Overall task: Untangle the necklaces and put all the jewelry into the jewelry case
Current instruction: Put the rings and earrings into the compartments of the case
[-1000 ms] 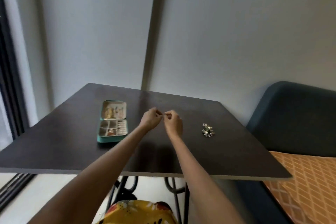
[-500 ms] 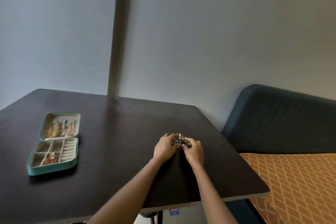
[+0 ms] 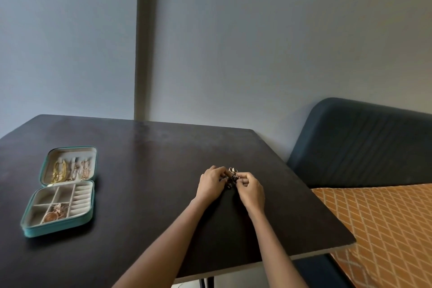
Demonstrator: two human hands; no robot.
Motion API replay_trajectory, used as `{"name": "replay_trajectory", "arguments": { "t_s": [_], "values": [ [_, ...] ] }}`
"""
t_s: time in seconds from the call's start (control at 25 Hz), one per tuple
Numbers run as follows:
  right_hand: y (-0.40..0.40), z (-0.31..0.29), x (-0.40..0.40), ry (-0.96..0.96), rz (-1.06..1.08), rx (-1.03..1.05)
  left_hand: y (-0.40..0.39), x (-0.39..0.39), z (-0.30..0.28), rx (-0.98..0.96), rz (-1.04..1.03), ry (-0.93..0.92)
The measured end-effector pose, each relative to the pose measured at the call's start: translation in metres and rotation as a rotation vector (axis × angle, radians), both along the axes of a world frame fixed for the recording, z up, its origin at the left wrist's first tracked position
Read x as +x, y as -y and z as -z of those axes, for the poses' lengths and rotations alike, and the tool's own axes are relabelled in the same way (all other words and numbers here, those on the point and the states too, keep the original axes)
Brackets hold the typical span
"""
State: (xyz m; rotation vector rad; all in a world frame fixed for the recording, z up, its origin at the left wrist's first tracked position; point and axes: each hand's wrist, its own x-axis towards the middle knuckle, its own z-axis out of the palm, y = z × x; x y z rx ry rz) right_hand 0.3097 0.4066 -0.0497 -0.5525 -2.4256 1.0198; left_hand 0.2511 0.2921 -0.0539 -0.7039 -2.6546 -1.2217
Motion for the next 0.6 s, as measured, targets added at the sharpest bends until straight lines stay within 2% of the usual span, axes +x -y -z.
{"name": "replay_trajectory", "arguments": {
  "t_s": [0.16, 0.36, 0.6],
  "values": [
    [0.001, -0.002, 0.005, -0.056, -0.004, -0.069, 0.012, -0.003, 0.003, -0.039, -0.016, -0.045],
    [0.002, -0.001, 0.005, -0.054, -0.076, -0.042, 0.018, -0.006, 0.0, -0.102, 0.018, -0.043],
    [0.001, -0.001, 0.0, -0.11, -0.013, -0.049, 0.023, -0.004, -0.003, 0.184, 0.034, 0.095]
  ]
}}
